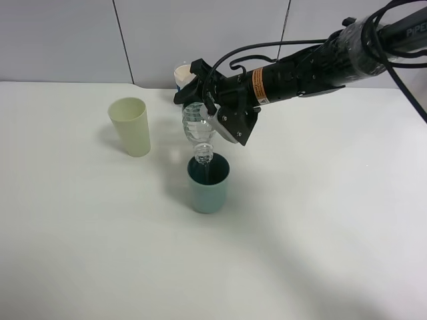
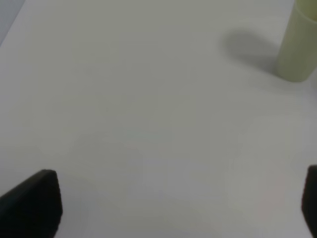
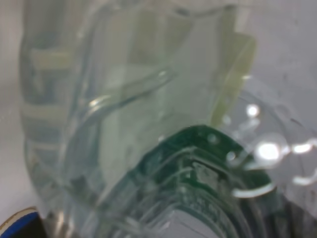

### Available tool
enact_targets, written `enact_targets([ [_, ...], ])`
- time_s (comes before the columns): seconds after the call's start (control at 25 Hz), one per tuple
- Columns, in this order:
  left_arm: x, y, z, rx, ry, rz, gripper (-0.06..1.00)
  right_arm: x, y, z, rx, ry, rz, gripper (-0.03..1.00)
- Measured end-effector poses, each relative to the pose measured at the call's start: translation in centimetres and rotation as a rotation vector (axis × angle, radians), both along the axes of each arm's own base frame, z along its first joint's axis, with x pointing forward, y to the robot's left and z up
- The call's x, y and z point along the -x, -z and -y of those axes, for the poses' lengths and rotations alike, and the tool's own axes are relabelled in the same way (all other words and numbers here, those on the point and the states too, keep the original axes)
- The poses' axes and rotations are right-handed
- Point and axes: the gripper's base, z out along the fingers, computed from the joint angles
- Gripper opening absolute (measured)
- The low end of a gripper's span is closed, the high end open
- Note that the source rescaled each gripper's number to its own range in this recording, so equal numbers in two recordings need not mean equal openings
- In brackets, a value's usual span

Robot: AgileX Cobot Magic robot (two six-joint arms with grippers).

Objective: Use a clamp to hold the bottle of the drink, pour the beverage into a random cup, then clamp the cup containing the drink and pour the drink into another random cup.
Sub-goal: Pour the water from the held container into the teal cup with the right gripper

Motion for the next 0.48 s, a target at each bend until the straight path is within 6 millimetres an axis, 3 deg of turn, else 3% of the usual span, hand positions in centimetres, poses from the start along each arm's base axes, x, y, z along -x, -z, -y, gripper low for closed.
enact_targets([
  [0.48, 0.00, 0.00, 0.00, 0.000, 0.000, 0.000, 0.96, 0.12, -0.14, -0.55, -0.002, -0.010, 0.050, 0.06],
])
